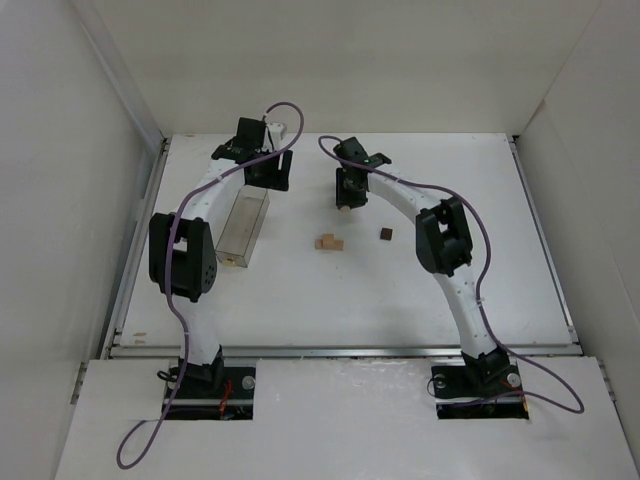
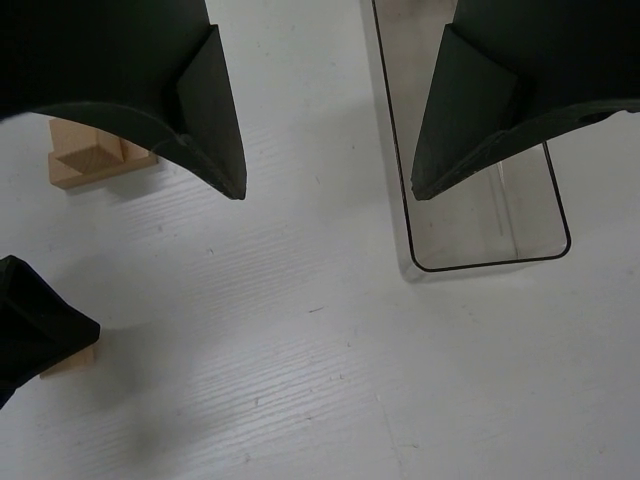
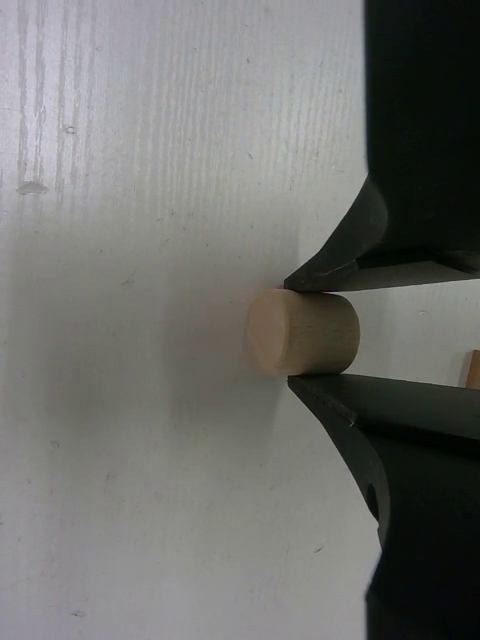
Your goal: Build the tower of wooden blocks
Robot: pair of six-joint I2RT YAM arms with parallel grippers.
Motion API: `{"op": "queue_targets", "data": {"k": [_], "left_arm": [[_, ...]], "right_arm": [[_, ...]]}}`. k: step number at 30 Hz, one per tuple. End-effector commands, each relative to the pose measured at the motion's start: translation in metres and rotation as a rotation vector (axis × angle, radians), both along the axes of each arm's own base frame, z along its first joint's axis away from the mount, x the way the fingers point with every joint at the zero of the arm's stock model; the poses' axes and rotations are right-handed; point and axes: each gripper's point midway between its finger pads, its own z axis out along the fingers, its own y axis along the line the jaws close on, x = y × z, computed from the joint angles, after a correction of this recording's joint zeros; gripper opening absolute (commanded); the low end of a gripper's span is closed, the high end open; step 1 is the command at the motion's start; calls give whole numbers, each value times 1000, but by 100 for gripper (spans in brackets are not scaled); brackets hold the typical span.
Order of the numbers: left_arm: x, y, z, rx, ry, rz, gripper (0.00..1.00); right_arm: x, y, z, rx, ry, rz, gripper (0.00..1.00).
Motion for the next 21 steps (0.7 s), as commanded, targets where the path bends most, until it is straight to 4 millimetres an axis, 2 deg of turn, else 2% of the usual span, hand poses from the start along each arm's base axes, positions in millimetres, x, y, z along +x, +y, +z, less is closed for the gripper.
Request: {"op": "queue_targets", "data": {"k": [1,2,4,5,6,7,8,9,10,11,12,13,14,15,16,17,18,19,20,21], "left_arm": [[4,-5,17,-22,-36,-34,64],[4,-8,21,-36,-35,-46,64],[1,-16,17,-60,-9,-99,63],[-2,-19,19,-67,1,-124,63],[0,-24,24,-85,0,-139,63],[-1,-31,24,-114,11,-179,61],[-2,-35,31,-134,7,-195,61],[-1,-40,40,-150,-3,-219,61],[1,-44,49,-164,-24,-248,61],[-5,-54,59,-216,-21,-293,61],[-4,-60,78,-239,-53,-333,61],[-7,-65,91,-264,-69,-367,61],[-12,-75,101,-308,-75,-436,63],[-18,-84,114,-329,-91,-482,64],[-23,-91,133,-344,-112,-523,66],[-29,-99,144,-355,-128,-564,71],[-40,-114,153,-375,-135,-623,73],[-46,-121,163,-380,-155,-655,74],[-52,-127,167,-381,-161,-672,75],[-64,-141,171,-403,-152,-718,77]], "right_arm": [[0,3,12,-26,-25,36,0],[-1,2,17,-28,-32,45,0],[1,1,39,-30,-84,88,0],[-4,-3,36,-45,-84,109,0],[-5,-3,69,-16,-154,136,0],[-7,-5,81,-22,-201,187,0],[2,2,107,20,-311,210,0],[-13,-7,93,4,-305,241,0],[-19,-12,144,37,-431,255,0],[-14,-7,174,60,-570,310,0],[-30,-15,159,43,-572,350,0],[-44,-20,203,71,-689,386,0],[-56,-15,214,68,-760,502,0],[-63,-12,235,86,-866,561,0],[-80,-14,215,77,-863,632,0],[-95,-16,237,84,-947,687,0],[-106,-10,249,82,-1043,782,0],[-124,-12,242,78,-1068,833,0],[-131,-12,242,70,-1102,870,0],[-141,-10,242,53,-1151,945,0]]}}
